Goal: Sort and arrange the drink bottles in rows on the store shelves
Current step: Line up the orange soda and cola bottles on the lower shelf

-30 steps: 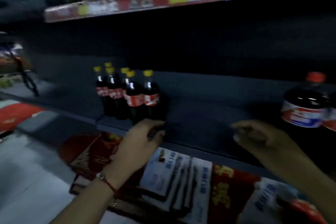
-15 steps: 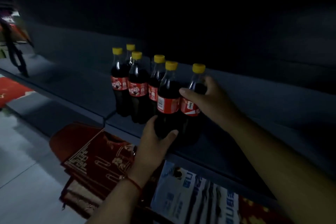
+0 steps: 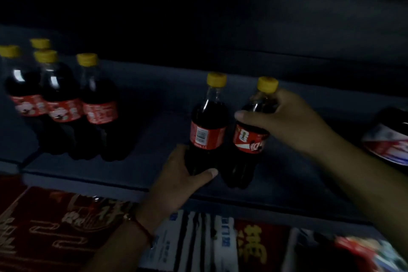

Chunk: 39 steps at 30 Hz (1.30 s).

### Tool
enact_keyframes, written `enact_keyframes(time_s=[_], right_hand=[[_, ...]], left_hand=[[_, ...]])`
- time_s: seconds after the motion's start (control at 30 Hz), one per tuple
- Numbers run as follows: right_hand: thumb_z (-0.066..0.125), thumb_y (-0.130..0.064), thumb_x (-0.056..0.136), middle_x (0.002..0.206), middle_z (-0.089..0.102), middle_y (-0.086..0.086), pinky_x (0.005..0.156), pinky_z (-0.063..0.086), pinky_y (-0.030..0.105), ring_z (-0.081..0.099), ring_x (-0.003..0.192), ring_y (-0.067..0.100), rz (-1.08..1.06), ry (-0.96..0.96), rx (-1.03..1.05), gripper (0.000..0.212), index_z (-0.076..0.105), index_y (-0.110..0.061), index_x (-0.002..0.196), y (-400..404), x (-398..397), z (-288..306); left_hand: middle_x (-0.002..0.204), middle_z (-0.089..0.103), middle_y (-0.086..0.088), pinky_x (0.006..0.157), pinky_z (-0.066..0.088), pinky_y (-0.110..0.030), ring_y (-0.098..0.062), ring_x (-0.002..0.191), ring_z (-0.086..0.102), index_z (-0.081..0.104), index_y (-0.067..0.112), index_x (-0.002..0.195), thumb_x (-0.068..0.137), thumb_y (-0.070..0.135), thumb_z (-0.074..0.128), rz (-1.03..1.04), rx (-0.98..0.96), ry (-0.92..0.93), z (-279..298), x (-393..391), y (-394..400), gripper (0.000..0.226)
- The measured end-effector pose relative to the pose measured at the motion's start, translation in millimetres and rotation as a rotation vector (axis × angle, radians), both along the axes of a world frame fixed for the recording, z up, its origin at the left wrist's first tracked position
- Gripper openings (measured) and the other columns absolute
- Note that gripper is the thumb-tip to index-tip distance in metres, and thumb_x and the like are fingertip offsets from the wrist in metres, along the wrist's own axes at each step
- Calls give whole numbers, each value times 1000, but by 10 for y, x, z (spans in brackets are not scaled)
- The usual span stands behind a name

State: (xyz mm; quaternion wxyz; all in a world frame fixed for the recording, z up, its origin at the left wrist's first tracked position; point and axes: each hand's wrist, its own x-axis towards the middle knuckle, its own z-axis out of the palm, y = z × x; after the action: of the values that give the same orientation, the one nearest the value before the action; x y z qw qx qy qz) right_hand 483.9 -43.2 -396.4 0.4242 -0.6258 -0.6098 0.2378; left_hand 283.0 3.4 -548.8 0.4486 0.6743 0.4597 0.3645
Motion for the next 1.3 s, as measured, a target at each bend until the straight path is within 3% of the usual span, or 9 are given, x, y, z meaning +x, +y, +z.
enact_keyframes(time_s=[0.13, 0.23, 0.3, 0.4, 0.63, 0.83, 0.93, 1.07, 1.3], right_hand=[[70, -49, 82, 88, 74, 10, 85, 55, 42, 71, 86, 20, -188, -124, -14, 46, 67, -3, 85, -303, 473, 122], [69, -57, 78, 93, 75, 7, 86, 57, 40, 71, 88, 15, -259, -249, -36, 54, 73, -5, 93, -510, 745, 198], [73, -56, 76, 85, 75, 3, 74, 57, 27, 70, 78, 11, -305, -349, -17, 50, 73, -7, 87, -617, 895, 266], [76, -51, 75, 63, 61, 1, 44, 37, 15, 57, 56, 10, -376, -526, 20, 47, 61, -6, 70, -710, 1051, 389], [74, -51, 77, 69, 63, 5, 56, 40, 29, 58, 63, 15, -416, -701, -18, 43, 60, -11, 69, -790, 1315, 479], [74, -48, 79, 70, 66, 8, 64, 51, 33, 61, 61, 14, -381, -670, -39, 43, 63, -7, 78, -763, 1418, 491], [75, -48, 78, 77, 70, 11, 70, 58, 39, 66, 62, 18, -370, -621, -59, 44, 65, -7, 89, -702, 1428, 488], [77, -49, 76, 78, 72, 10, 68, 60, 41, 71, 61, 21, -360, -577, -99, 43, 64, -10, 90, -651, 1443, 499], [74, -46, 80, 89, 70, 8, 70, 60, 37, 71, 66, 21, -282, -596, -209, 44, 61, -9, 102, -636, 1450, 601]], left_hand=[[107, 63, 27, 76, 45, -8, 16, 94, 59, 50, 48, 108, 81, 39, 79, -140, -21, -48, 21, 541, -150, 41], [105, 67, 22, 80, 50, -20, 6, 96, 64, 56, 43, 110, 83, 38, 76, -190, -28, -32, 10, 772, -233, 34], [107, 67, 20, 85, 52, -26, 1, 100, 64, 55, 42, 117, 86, 37, 73, -208, -32, -27, 8, 886, -300, 37], [117, 59, 24, 90, 47, -28, 1, 108, 58, 41, 46, 134, 90, 38, 68, -230, -36, -32, 5, 1043, -436, 53], [111, 52, 7, 83, 52, -36, -13, 100, 59, 56, 30, 117, 66, 56, 81, -49, 88, 58, 4, 1225, -412, 63], [117, 61, 27, 91, 46, -20, 13, 105, 58, 39, 57, 131, 86, 15, 73, -338, -19, -111, 81, 1284, -410, 71], [121, 59, 26, 92, 45, -22, 8, 110, 56, 38, 50, 135, 83, 27, 77, -350, -26, -94, 73, 1420, -456, 69], [112, 64, 12, 84, 56, -33, -5, 101, 64, 55, 40, 115, 66, 53, 80, -195, 50, -37, 46, 1535, -429, 57], [106, 68, 17, 84, 54, -28, 2, 97, 64, 56, 43, 111, 80, 34, 79, -224, 38, -48, 23, 1541, -444, 40]])
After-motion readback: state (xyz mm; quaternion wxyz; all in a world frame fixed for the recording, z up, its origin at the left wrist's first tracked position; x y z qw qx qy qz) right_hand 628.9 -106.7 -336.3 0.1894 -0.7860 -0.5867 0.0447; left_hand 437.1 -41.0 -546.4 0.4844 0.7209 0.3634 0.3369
